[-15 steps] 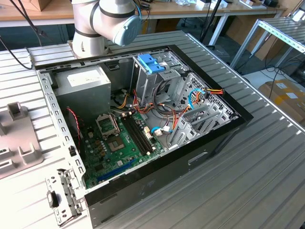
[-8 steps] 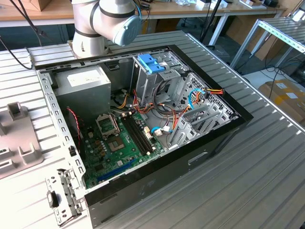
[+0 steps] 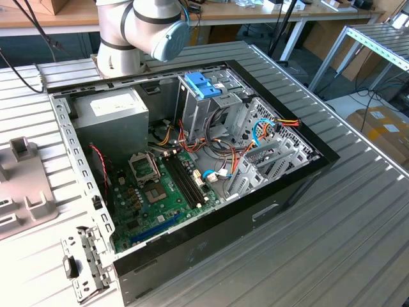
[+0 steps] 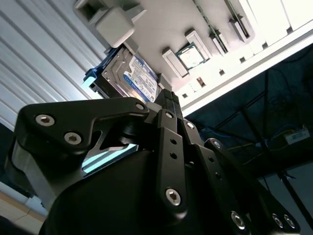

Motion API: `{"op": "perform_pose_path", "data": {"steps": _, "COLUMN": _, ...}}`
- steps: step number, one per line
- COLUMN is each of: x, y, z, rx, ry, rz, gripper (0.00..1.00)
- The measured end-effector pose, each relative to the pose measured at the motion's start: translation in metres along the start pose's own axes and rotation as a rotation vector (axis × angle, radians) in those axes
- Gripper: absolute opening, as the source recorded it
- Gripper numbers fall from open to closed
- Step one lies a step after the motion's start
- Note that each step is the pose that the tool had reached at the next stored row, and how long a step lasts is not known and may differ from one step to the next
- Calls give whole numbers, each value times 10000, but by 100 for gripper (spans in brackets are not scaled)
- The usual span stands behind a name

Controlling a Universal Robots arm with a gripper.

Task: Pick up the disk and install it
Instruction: 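Pick up the disk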

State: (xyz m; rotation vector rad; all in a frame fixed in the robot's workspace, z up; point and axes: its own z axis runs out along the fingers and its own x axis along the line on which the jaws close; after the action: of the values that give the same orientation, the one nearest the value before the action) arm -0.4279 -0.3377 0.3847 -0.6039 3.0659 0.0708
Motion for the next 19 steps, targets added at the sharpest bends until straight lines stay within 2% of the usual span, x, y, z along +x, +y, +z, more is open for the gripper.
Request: {"op": "perform_pose_path", "data": {"steps": 19, "x": 0, "y": 0, "z": 0, "rx": -23, "ry": 46, "rz": -1075, "gripper": 11}}
